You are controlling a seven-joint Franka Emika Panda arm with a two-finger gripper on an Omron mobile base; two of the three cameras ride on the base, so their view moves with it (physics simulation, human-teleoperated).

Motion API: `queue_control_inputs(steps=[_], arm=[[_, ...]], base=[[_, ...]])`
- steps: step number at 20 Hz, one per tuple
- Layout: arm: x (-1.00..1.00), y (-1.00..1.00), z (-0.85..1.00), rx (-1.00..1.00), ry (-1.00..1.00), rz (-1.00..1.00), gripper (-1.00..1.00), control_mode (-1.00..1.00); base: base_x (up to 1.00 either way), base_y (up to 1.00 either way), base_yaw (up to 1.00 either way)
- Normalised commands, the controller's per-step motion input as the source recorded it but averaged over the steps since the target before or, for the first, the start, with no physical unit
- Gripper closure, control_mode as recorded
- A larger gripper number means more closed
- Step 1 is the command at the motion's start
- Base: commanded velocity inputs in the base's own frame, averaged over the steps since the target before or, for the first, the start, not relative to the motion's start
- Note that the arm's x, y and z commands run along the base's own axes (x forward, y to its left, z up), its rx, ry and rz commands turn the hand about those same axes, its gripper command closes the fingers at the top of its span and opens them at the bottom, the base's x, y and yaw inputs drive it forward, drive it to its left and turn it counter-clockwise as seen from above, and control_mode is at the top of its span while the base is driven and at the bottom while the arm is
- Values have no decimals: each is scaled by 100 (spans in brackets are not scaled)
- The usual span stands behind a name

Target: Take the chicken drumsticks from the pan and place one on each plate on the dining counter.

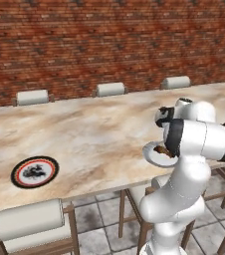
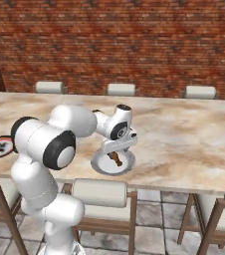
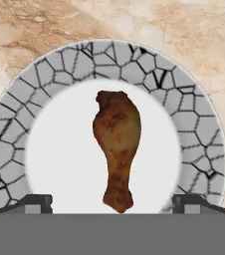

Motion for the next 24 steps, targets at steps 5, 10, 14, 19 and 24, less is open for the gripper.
queue_control_inputs(steps=[5,10,14,19,24], arm=[[-43,-11,100,7,-16,0,-100,-100],[-99,18,91,2,-1,9,-100,-100],[-100,60,68,-12,-5,15,-100,-100],[-100,92,34,-27,-21,14,-100,-100],[-100,50,-13,-17,-52,8,-100,-100]], base=[[0,0,0],[0,0,0],[0,0,0],[0,0,0],[0,0,0]])
